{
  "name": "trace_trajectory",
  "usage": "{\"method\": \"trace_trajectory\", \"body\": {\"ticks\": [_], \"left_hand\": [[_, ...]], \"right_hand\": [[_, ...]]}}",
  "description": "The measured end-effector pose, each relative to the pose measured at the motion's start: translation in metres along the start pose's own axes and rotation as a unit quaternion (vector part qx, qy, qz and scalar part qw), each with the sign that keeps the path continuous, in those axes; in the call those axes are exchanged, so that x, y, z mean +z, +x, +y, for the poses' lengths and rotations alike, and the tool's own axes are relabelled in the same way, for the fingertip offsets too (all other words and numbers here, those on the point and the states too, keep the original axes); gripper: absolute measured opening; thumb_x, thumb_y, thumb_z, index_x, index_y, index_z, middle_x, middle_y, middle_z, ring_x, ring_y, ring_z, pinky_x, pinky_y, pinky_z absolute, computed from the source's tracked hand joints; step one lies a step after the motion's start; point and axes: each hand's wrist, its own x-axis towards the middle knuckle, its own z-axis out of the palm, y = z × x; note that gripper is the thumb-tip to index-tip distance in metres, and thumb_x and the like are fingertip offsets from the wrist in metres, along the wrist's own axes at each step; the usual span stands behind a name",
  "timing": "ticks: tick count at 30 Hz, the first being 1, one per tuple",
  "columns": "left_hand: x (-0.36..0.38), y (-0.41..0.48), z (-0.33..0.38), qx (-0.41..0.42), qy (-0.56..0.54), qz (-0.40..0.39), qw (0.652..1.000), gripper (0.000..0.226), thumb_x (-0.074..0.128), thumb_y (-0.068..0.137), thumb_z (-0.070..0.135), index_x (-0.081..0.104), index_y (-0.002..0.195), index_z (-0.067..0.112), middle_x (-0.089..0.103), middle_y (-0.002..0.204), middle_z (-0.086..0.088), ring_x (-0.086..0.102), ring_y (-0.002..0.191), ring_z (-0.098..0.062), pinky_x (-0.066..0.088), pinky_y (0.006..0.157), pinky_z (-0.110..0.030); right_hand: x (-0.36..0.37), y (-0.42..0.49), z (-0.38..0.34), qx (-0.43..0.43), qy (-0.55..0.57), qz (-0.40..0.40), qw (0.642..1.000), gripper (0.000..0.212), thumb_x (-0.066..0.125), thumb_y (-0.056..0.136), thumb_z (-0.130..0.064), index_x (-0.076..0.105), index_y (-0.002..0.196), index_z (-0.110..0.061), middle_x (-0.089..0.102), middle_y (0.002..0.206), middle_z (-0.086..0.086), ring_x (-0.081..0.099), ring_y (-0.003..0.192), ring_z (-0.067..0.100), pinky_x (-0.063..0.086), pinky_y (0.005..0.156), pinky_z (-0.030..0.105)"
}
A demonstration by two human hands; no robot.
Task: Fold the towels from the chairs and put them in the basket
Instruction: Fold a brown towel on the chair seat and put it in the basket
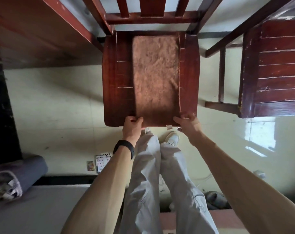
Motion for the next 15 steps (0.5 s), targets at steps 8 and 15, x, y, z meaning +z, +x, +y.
{"method": "trace_trajectory", "body": {"ticks": [8,15], "left_hand": [[-0.044,-0.047,-0.021,-0.049,-0.053,-0.1,0.992,0.022,0.069,0.091,0.009,0.053,0.106,0.011,0.069,0.099,-0.008,0.072,0.074,-0.024,0.054,0.072,-0.032],[-0.063,-0.069,-0.007,-0.029,0.007,-0.164,0.986,0.021,0.056,0.095,0.002,0.072,0.091,0.015,0.07,0.098,-0.008,0.068,0.065,-0.016,0.044,0.067,-0.03]], "right_hand": [[-0.014,-0.05,0.044,0.044,0.072,-0.006,0.996,0.034,0.079,0.083,-0.012,0.053,0.101,-0.025,0.072,0.084,0.012,0.071,0.072,0.028,0.06,0.086,0.048],[-0.026,-0.074,0.041,-0.083,-0.129,-0.088,0.984,0.016,0.061,0.096,-0.016,0.057,0.094,-0.031,0.076,0.07,0.005,0.074,0.064,0.029,0.062,0.067,0.042]]}}
